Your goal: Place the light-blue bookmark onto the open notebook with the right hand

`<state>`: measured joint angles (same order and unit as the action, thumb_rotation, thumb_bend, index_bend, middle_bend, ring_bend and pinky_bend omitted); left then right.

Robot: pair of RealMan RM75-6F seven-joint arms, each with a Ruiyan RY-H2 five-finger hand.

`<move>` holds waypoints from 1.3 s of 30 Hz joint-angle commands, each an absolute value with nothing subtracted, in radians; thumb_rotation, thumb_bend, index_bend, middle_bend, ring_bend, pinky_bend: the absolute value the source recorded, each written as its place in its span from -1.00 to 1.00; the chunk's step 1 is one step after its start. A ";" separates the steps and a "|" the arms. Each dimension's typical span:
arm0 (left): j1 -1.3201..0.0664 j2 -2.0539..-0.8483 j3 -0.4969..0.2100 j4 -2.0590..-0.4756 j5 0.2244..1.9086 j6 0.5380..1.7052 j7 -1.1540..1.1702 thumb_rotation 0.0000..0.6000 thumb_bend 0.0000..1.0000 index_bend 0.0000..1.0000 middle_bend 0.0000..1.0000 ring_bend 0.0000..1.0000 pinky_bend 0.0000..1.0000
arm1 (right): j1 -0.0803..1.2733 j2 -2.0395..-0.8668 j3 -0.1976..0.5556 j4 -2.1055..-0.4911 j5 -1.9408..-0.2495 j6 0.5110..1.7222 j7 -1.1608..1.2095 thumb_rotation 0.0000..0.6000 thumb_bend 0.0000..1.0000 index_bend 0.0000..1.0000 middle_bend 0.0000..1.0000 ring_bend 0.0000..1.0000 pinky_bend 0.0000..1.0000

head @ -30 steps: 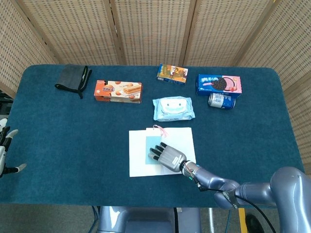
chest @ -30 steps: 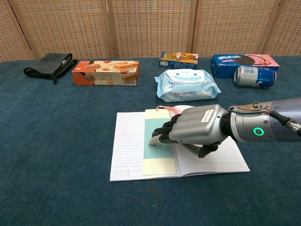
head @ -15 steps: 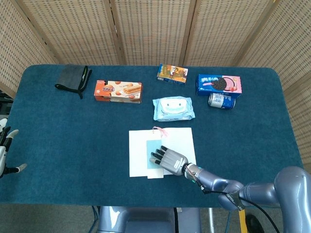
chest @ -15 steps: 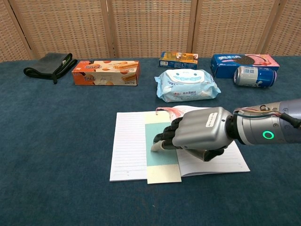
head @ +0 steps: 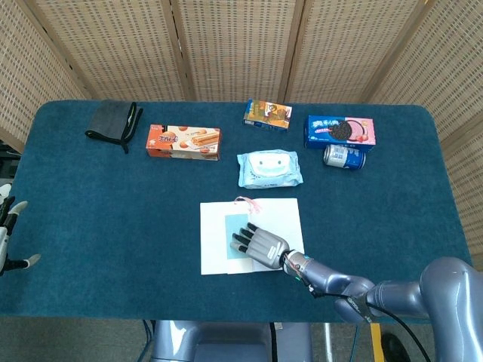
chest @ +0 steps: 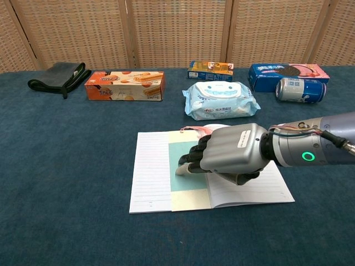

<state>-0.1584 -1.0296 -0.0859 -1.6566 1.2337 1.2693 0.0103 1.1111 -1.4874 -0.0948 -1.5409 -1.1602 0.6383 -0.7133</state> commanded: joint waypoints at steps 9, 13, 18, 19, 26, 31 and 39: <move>-0.158 -1.031 -0.085 -1.660 1.234 1.272 0.019 1.00 -1.00 -1.00 -1.00 -1.00 -1.00 | 1.114 -1.475 -0.099 -1.554 -1.169 0.642 -0.725 1.00 1.00 -1.00 -1.00 -1.00 -0.84; -0.158 -1.032 -0.084 -1.660 1.234 1.272 0.019 1.00 -1.00 -1.00 -1.00 -1.00 -1.00 | 1.112 -1.474 -0.097 -1.554 -1.174 0.647 -0.723 1.00 1.00 -1.00 -1.00 -1.00 -0.84; -0.158 -1.032 -0.084 -1.661 1.234 1.272 0.020 1.00 -1.00 -1.00 -1.00 -1.00 -1.00 | 1.112 -1.474 -0.091 -1.550 -1.179 0.648 -0.716 1.00 1.00 -1.00 -1.00 -1.00 -0.84; -0.158 -1.032 -0.084 -1.661 1.234 1.272 0.020 1.00 -1.00 -1.00 -1.00 -1.00 -1.00 | 1.112 -1.475 -0.091 -1.549 -1.179 0.647 -0.717 1.00 1.00 -1.00 -1.00 -1.00 -0.84; -0.159 -1.031 -0.084 -1.661 1.233 1.269 0.018 1.00 -1.00 -1.00 -1.00 -1.00 -1.00 | 1.107 -1.471 -0.088 -1.554 -1.188 0.652 -0.707 1.00 1.00 -1.00 -1.00 -1.00 -0.84; -0.157 -1.030 -0.084 -1.661 1.235 1.271 0.016 1.00 -1.00 -1.00 -1.00 -1.00 -1.00 | 1.102 -1.464 -0.082 -1.565 -1.207 0.665 -0.696 1.00 1.00 -1.00 -1.00 -1.00 -0.84; -0.157 -1.031 -0.082 -1.663 1.237 1.272 0.017 1.00 -1.00 -1.00 -1.00 -1.00 -1.00 | 1.090 -1.440 -0.056 -1.592 -1.257 0.700 -0.653 1.00 1.00 -1.00 -1.00 -1.00 -0.84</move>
<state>-0.1565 -1.0310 -0.0822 -1.6627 1.2373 1.2724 0.0168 1.0934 -1.4484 -0.0630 -1.5817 -1.2499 0.6912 -0.6606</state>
